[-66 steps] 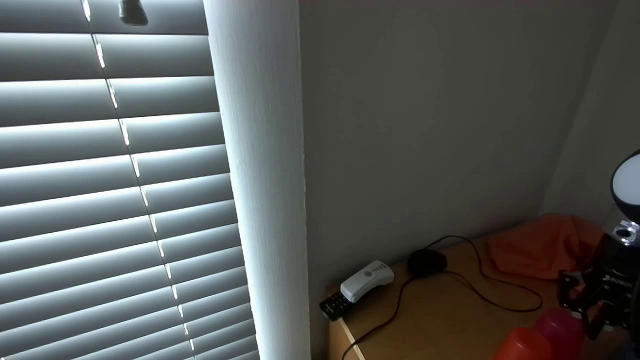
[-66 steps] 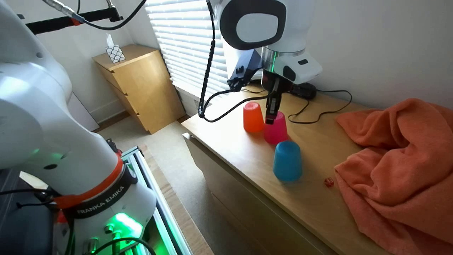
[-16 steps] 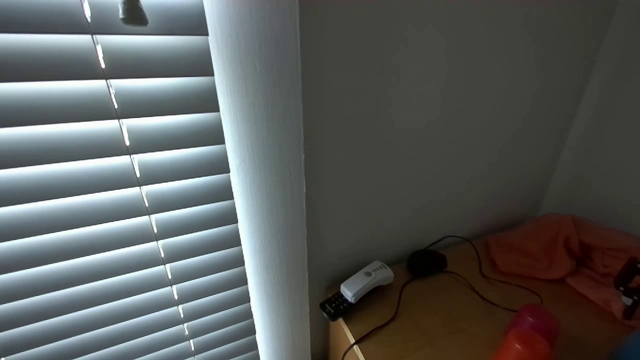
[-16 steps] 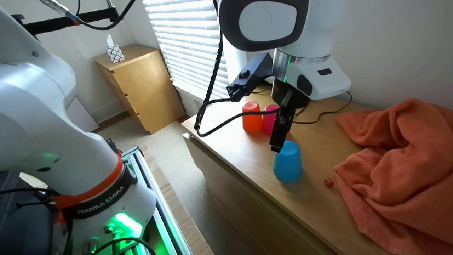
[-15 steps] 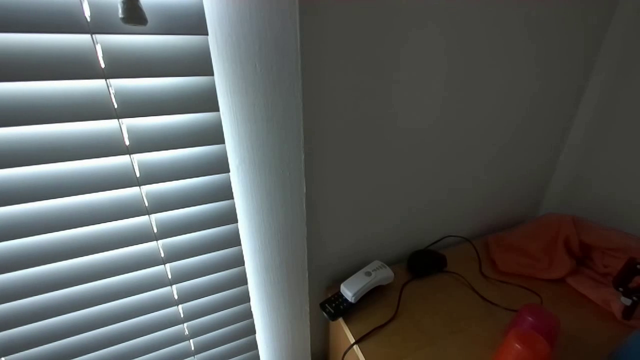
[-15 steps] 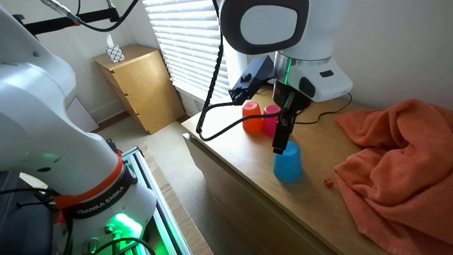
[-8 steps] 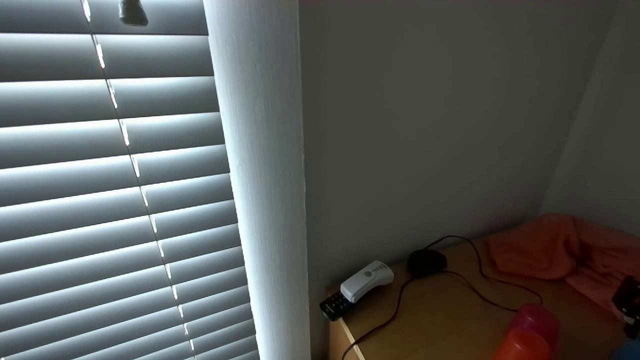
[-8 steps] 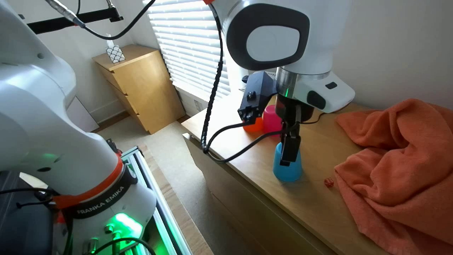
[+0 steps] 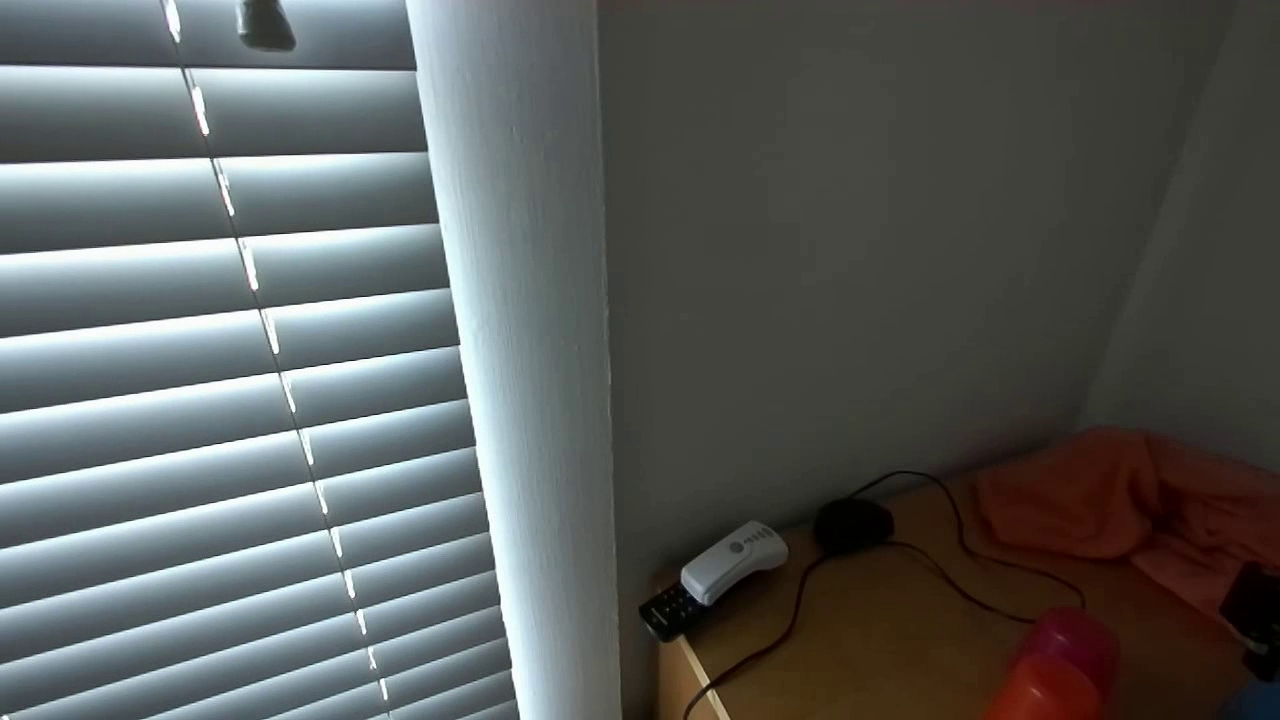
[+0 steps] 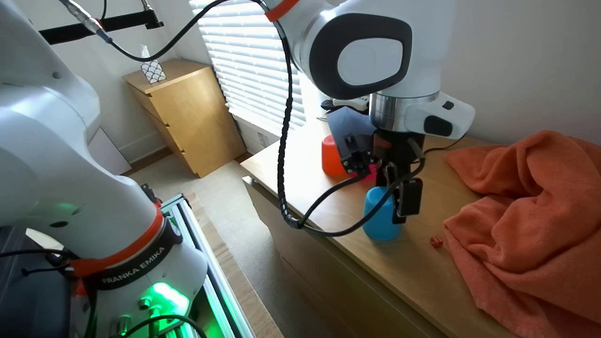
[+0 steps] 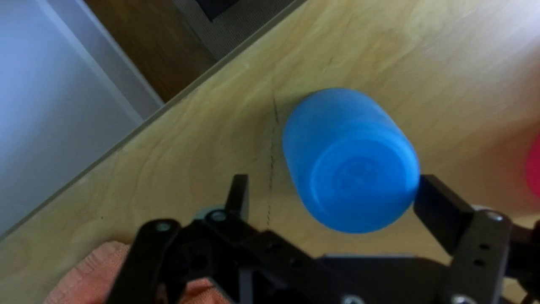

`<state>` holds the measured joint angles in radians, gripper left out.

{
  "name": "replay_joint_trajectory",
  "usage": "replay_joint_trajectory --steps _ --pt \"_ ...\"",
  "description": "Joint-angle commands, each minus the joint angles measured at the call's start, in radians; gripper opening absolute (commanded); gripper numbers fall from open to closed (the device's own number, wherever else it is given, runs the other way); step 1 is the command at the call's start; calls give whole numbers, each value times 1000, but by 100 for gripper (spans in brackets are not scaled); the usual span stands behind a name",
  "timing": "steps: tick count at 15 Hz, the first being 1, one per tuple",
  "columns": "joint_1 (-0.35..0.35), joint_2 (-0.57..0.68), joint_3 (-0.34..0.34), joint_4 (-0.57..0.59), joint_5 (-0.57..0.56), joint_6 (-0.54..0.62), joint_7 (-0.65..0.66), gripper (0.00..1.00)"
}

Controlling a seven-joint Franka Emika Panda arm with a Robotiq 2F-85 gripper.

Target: Move the cups forward then stack them

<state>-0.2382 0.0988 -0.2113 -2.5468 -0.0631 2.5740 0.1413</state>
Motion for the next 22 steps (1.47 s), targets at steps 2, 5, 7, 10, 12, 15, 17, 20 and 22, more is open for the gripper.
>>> replay_joint_trajectory --steps 2,5,7,10,12,15,17,20,22 --pt "8 15 2 3 11 22 -137 100" --pt "7 14 3 6 15 6 -195 92" --pt "7 13 5 5 18 -4 -233 69" --pt "6 15 9 8 32 -24 -279 54" --pt "5 14 9 12 38 -33 -296 92" --pt "1 14 11 15 57 -66 -348 100" --pt "0 15 7 22 47 -90 -369 100" --pt "0 14 4 27 35 -100 -383 75" --pt "-2 6 8 22 56 -63 -410 66"
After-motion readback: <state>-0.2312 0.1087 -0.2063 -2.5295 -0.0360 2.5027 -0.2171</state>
